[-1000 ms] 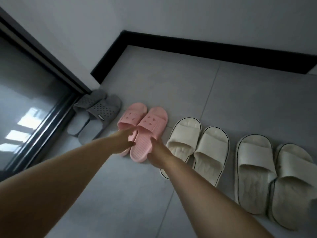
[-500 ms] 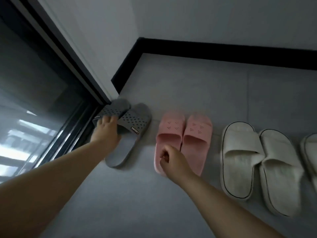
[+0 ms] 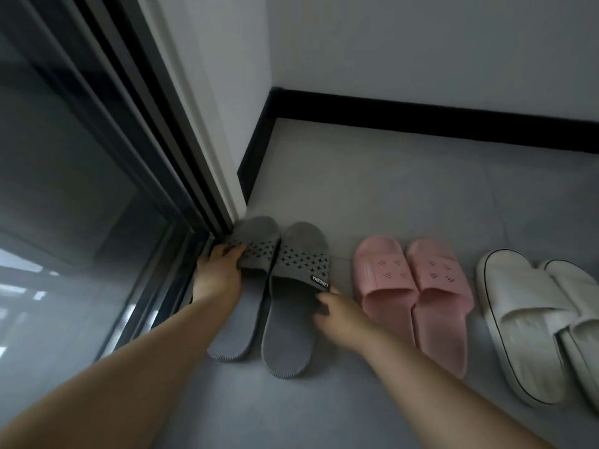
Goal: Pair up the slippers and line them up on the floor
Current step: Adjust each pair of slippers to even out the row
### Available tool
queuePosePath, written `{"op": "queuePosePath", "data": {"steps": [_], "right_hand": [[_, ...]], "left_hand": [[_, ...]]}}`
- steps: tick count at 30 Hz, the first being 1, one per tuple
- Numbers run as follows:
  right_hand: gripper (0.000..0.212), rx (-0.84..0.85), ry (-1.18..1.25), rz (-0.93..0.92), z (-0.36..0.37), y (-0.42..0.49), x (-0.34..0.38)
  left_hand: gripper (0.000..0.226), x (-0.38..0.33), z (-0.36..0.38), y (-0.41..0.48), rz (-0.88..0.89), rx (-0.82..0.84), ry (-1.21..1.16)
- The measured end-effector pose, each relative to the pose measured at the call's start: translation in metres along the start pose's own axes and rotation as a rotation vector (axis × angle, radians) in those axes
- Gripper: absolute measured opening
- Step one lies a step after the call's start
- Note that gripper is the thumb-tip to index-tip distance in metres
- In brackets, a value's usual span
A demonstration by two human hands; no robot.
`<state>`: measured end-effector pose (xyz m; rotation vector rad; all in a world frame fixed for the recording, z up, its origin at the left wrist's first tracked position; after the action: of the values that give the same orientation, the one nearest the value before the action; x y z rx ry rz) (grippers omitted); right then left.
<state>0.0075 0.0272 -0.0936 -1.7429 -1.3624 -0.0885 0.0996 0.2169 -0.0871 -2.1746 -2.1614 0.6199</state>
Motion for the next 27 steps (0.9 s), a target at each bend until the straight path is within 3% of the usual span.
{"op": "queuePosePath", "data": {"steps": [5, 9, 10, 12, 14, 15, 17, 20, 23, 27], "right_hand": [[0.049, -0.058, -0.028, -0.019, -0.002, 0.003, 0.007], [0.044, -0.096, 0.064, -0.079, -0.008, -0.007, 0.003], [0.038, -0.16, 0.122, -0.097, -0.013, -0.013, -0.001], [0.026, -0.504, 0.218, -0.097, -0.03, -0.028, -0.02], [0.031, -0.896, 0.242, 0.023, -0.054, -0.044, -0.055], [0.042, -0.956, 0.238, 0.119, -0.065, -0.05, -0.074], [0.063, -0.815, 0.194, 0.3, -0.085, -0.051, -0.111], [0.069, -0.592, -0.052, 0.39, -0.105, -0.041, -0.144], [0.062, -0.465, -0.096, 0.381, -0.114, -0.038, -0.153], [0.068, -0.381, -0.038, 0.297, -0.111, -0.042, -0.152]], "left_hand": [[0.051, 0.003, 0.004, 0.001, 0.027, -0.088, 0.073], [0.068, -0.014, 0.002, -0.007, -0.026, -0.052, 0.101], [0.071, -0.023, 0.002, -0.01, 0.0, -0.047, 0.081], [0.067, -0.047, 0.001, -0.018, 0.175, -0.093, 0.015], [0.062, -0.077, 0.004, -0.025, 0.438, -0.153, -0.06], [0.057, -0.092, 0.007, -0.029, 0.535, -0.131, -0.099], [0.046, -0.129, 0.017, -0.038, 0.621, 0.068, -0.13], [0.072, -0.174, 0.047, -0.044, 0.524, 0.434, 0.117], [0.07, -0.19, 0.063, -0.041, 0.448, 0.431, 0.247], [0.06, -0.187, 0.061, -0.036, 0.388, 0.361, 0.216]]}}
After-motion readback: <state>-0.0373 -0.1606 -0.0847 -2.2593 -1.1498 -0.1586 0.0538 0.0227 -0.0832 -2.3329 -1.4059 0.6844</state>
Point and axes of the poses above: each hand's wrist, its own y-axis towards the middle knuckle, its own z-axis out of the palm, x = y × z, the point moved 1 cm from there along y, towards the middle knuckle, and after that the axes turned 2 degrees about y, right-handed, at the moved point
